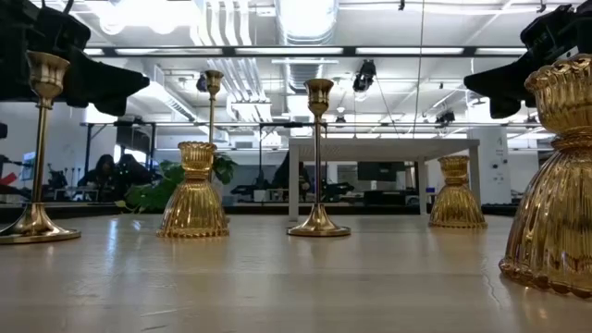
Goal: Pick & Place candle stick holders
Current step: Put the bottom right gold candle holder on the shelf
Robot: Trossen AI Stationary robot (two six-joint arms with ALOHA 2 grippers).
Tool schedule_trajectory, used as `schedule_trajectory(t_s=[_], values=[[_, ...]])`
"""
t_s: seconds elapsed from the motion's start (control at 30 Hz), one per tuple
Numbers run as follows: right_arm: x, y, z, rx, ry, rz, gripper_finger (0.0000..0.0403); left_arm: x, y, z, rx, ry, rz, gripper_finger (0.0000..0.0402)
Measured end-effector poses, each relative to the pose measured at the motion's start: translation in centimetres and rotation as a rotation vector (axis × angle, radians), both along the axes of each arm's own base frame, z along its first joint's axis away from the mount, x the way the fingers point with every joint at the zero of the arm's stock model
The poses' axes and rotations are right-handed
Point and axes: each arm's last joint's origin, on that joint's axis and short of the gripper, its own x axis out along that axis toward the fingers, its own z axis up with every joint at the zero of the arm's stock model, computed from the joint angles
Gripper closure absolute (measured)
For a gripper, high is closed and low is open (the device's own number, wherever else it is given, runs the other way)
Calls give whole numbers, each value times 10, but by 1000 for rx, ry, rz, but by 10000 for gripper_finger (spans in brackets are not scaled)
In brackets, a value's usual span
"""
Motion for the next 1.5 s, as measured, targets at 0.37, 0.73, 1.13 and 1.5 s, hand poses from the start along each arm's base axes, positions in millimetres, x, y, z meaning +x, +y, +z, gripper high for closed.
schedule_trajectory(t_s=[0.37,0.73,1.13,1.5], values=[[0,0,0,0,1,0,394,0,0,0,0,0,0,316],[0,0,1,-1,-6,0,394,0,0,0,0,0,0,316],[-22,-5,61,430,-711,-25,394,0,0,0,0,0,0,316],[-37,-4,174,46,-597,-134,394,0,0,0,0,0,0,316]])
